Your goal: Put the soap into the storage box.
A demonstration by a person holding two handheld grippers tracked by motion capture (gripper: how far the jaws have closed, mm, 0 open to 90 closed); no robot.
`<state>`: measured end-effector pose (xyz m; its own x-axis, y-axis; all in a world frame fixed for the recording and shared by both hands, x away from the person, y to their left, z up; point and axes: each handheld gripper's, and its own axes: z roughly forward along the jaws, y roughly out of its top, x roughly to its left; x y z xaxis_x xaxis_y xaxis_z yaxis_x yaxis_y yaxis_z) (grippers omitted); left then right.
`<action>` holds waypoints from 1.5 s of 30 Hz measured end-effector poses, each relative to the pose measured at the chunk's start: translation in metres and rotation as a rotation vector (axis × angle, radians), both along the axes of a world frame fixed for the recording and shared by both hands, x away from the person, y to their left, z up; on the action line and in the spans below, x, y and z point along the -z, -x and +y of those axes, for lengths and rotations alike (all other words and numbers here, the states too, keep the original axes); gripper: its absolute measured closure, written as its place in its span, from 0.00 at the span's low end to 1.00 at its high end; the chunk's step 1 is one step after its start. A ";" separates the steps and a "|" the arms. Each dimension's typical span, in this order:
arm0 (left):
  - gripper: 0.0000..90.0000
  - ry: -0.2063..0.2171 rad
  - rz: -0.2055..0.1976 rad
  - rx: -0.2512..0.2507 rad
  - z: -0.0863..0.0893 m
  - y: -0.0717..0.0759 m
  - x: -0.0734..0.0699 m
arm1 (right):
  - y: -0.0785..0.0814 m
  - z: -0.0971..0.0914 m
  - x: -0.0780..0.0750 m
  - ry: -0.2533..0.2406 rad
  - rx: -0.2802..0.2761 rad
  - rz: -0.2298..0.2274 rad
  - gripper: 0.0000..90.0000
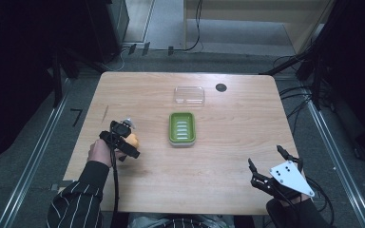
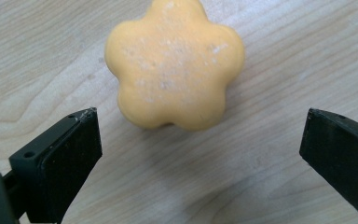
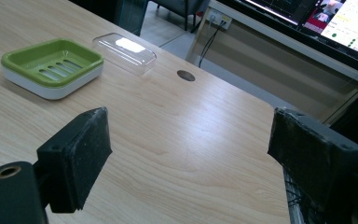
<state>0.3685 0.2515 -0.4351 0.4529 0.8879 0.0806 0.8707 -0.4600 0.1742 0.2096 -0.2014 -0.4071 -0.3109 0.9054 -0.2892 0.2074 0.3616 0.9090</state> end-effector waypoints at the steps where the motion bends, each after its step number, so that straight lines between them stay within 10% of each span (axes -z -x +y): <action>1: 0.00 0.000 -0.005 -0.006 0.000 -0.002 0.000 | 0.000 0.000 0.000 0.001 -0.001 0.000 0.15; 28: 0.43 -0.036 0.029 0.005 0.003 -0.018 0.013 | 0.002 -0.001 0.000 0.002 0.003 -0.002 0.15; 45: 0.44 -0.046 0.029 0.022 0.003 -0.017 0.012 | 0.001 -0.001 0.000 0.000 0.002 -0.002 0.15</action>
<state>0.3854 0.2546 -0.4472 0.4748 0.8735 0.1076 0.8647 -0.4857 0.1277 0.2086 -0.2025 -0.4072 -0.3085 0.9062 -0.2893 0.2069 0.3607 0.9094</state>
